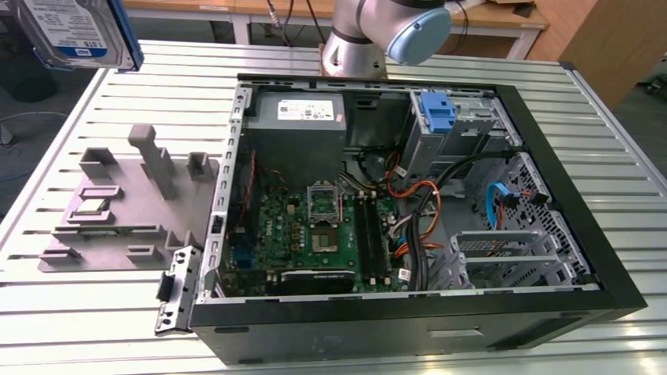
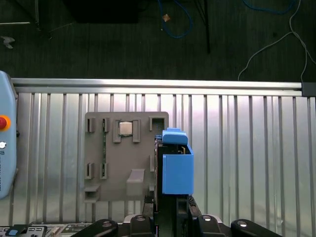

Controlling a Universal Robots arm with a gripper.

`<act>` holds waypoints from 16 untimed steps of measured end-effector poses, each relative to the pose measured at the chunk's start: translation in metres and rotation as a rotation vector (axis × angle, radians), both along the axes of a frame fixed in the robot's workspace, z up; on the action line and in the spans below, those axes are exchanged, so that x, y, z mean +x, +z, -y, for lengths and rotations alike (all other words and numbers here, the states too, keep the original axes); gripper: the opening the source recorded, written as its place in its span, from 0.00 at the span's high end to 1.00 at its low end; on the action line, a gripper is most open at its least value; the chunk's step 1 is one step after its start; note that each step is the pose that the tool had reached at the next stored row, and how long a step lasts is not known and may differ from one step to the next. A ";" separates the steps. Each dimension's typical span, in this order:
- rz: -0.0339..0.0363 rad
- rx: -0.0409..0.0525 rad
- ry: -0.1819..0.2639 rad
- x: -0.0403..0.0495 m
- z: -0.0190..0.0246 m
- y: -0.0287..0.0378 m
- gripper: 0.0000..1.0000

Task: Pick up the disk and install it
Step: 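Pick up the disk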

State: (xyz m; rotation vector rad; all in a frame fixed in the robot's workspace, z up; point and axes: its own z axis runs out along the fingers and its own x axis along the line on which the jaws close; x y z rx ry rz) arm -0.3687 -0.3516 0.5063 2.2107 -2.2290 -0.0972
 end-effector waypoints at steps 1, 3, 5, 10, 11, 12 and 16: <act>-0.0001 0.0000 0.000 0.0010 0.0000 0.0000 0.65; -0.0001 0.0000 0.000 0.0030 0.0000 0.0000 0.65; -0.0001 0.0000 0.000 0.0050 0.0000 0.0000 0.65; -0.0001 0.0000 0.000 0.0114 0.0000 0.0000 0.65; -0.0001 -0.0001 0.000 0.0123 0.0000 0.0000 0.65; -0.0002 -0.0001 0.000 0.0132 0.0000 0.0001 0.65; -0.0001 0.0000 0.000 0.0167 0.0000 0.0000 0.65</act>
